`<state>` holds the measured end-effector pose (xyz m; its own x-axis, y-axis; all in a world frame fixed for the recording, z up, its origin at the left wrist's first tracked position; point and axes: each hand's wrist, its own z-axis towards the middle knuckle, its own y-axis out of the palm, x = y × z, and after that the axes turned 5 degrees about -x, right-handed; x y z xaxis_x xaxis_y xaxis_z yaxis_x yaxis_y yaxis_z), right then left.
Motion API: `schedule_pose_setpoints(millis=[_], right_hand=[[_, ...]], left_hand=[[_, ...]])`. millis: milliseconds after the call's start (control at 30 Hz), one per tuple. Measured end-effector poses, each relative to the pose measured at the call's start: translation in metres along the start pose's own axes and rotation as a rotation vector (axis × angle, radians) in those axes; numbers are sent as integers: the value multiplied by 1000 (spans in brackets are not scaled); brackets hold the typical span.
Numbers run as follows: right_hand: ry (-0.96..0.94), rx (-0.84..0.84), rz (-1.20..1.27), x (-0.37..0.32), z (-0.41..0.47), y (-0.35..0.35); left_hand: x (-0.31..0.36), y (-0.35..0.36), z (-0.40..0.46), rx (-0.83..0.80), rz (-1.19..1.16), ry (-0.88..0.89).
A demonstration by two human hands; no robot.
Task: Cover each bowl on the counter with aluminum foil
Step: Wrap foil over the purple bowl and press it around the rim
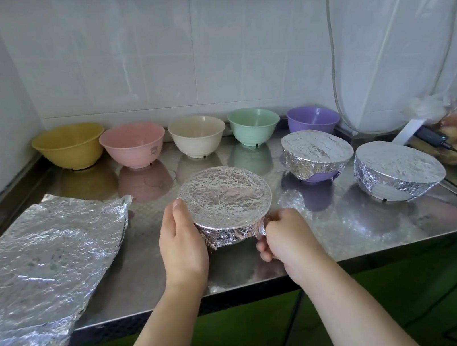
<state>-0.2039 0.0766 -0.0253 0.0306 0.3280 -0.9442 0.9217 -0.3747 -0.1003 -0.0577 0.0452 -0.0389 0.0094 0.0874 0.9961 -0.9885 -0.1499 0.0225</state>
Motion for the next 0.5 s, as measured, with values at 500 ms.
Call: schedule_pose_setpoints(millis=[500], right_hand=[[-90,-49,-659,-3,12,-17]], left_hand=[[4,0,-2,-10,-26,-12]])
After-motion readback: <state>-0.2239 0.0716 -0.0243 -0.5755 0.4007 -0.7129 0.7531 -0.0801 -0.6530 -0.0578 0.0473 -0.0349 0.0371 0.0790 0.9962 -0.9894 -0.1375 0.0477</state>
